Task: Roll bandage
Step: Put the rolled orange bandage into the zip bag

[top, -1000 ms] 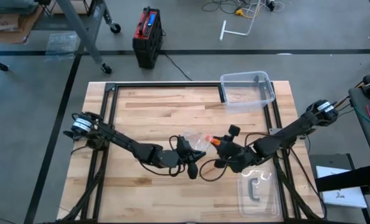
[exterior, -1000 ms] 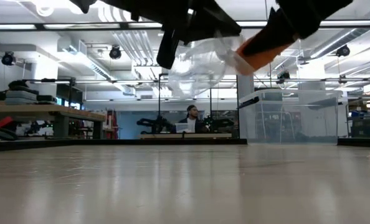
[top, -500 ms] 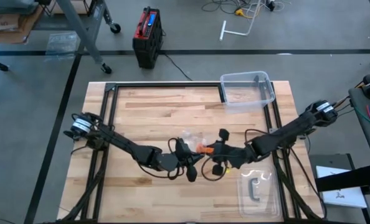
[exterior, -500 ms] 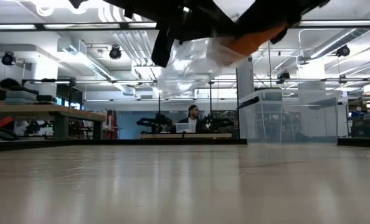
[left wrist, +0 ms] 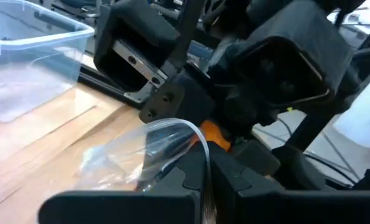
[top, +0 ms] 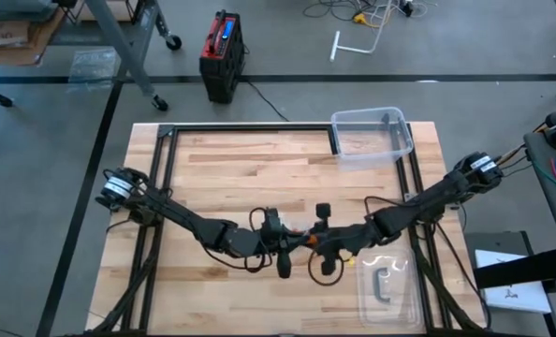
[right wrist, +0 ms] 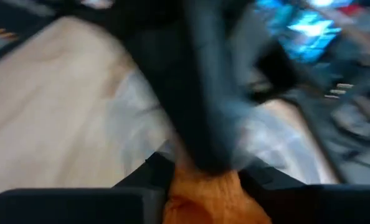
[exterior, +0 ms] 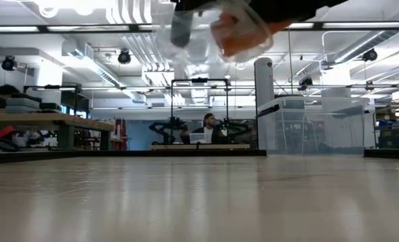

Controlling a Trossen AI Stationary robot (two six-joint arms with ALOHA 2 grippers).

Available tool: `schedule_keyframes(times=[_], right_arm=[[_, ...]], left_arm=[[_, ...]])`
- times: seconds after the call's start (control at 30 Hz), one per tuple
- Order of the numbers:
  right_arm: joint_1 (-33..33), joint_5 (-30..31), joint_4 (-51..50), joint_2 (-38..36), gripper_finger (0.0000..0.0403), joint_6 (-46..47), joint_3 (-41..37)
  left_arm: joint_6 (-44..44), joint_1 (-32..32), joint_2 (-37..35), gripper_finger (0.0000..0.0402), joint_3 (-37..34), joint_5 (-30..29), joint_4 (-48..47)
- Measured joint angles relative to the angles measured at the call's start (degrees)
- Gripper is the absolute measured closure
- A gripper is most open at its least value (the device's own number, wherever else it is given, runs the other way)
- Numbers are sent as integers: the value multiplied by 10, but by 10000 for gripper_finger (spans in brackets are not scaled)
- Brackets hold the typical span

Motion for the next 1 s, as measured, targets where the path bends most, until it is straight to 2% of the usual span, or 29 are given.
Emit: schedule_keyframes(times=[0.17, 0.37, 0.43, 0.53, 0.6, 0.63, 0.73, 0.8, 1.0], right_arm=[[-21, 122, 7, 6, 318, 24, 0], [-35, 133, -36, 4, 318, 133, 1], [-35, 96, -35, 1, 318, 150, 1], [-36, -53, 1, -3, 311, 166, 1], [-35, -107, 12, -3, 301, 168, 1], [-35, -112, 15, -3, 295, 168, 1], [-37, -56, 4, 2, 274, 174, 1], [-41, -41, -1, 7, 258, 180, 1], [-39, -102, -29, -3, 195, 206, 1]], left_arm=[[1, -3, -6, 401, 1, 15, 8], [3, -5, -7, 401, 0, 14, -1], [2, -6, -7, 401, 0, 20, -9], [-3, -8, -8, 401, -1, 25, -29], [0, -9, -8, 401, -1, 38, -33], [4, -9, -8, 401, -1, 41, -32], [19, -7, -8, 401, 0, 45, -25], [21, -8, -8, 401, 1, 42, -19], [15, -9, -21, 401, 3, 38, 6]])
